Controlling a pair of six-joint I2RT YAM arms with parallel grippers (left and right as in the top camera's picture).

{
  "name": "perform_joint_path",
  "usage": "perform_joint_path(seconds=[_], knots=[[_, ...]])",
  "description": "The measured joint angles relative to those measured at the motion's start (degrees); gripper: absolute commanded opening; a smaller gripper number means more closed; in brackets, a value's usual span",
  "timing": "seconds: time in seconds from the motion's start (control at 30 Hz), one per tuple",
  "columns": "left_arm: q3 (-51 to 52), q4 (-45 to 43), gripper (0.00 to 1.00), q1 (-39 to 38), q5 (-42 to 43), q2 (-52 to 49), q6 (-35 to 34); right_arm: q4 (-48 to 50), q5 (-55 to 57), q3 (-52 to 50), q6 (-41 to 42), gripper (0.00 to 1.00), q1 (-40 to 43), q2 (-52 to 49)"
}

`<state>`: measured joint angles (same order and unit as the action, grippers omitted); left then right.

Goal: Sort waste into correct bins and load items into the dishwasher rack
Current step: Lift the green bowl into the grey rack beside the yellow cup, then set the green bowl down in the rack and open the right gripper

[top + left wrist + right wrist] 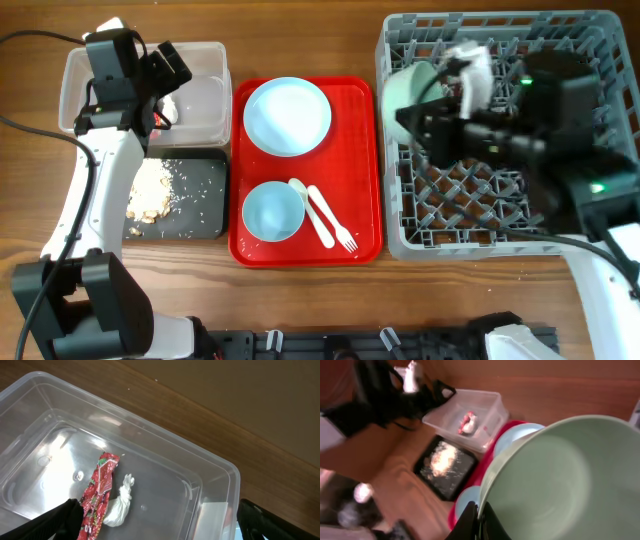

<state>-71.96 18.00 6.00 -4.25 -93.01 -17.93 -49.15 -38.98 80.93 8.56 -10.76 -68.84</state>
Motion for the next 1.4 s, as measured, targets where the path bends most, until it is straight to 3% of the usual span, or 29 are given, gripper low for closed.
perform_joint_path(seconds=[0.17,0.3,0.43,0.57,0.93,1.4], knots=[[0.0,0.0,1.00,0.0,0.0,0.0,0.0,6.1,-26.9,-13.6,-2.4,0.04,17.2,-3.8],[0.0,0.0,1.00,0.0,0.0,0.0,0.0,12.6,-41.6,-23.6,-4.7,0.04,23.3,-10.9],[0.0,0.0,1.00,0.0,0.0,0.0,0.0,19.4,-48.2,-30.0,-5.6,0.04,24.9,-19.2],[0.0,0.0,1.00,0.0,0.0,0.0,0.0,20.1,-50.4,-30.6,-6.5,0.04,25.0,-23.7],[0.0,0.0,1.00,0.0,0.0,0.0,0.0,19.6,-46.0,-30.6,-5.2,0.30,27.6,-24.0],[0.0,0.0,1.00,0.0,0.0,0.0,0.0,18.1,-41.5,-30.6,-6.3,0.36,29.7,-24.7]])
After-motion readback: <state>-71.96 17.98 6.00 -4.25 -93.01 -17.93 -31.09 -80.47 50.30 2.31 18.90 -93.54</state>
